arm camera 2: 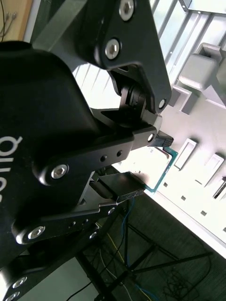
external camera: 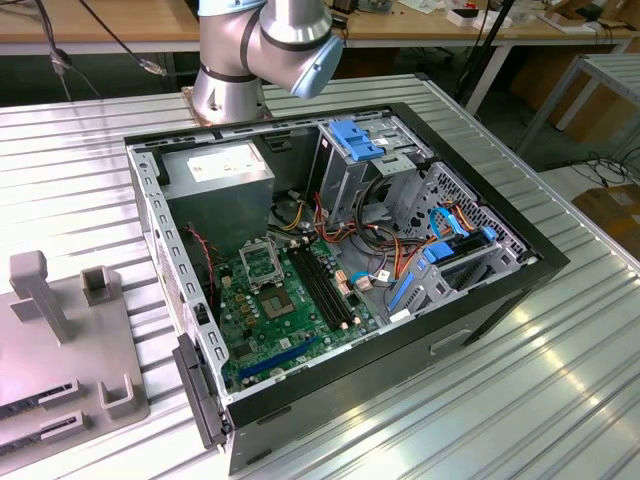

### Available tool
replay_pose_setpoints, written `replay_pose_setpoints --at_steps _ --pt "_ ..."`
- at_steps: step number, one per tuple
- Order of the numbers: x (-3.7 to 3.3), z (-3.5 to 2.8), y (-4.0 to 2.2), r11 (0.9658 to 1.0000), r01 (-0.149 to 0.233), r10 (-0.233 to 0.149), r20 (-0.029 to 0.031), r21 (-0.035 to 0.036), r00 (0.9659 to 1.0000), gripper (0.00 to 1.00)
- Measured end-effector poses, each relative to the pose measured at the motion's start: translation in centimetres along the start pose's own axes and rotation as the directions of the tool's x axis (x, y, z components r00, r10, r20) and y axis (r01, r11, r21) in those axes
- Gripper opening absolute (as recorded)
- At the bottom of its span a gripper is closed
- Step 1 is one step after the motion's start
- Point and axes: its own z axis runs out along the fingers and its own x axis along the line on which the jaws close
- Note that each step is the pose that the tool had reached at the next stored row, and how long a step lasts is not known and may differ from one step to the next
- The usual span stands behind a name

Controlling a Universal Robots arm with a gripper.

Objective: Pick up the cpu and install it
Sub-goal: 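Pick up the cpu and move it towards the insertion slot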

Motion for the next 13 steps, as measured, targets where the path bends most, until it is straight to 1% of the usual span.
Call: replay_pose_setpoints --at_steps 13 --pt "-0.94 -0.01 -0.01 1.0000 0.000 0.000 0.0001 0.0000 1.0000 0.47"
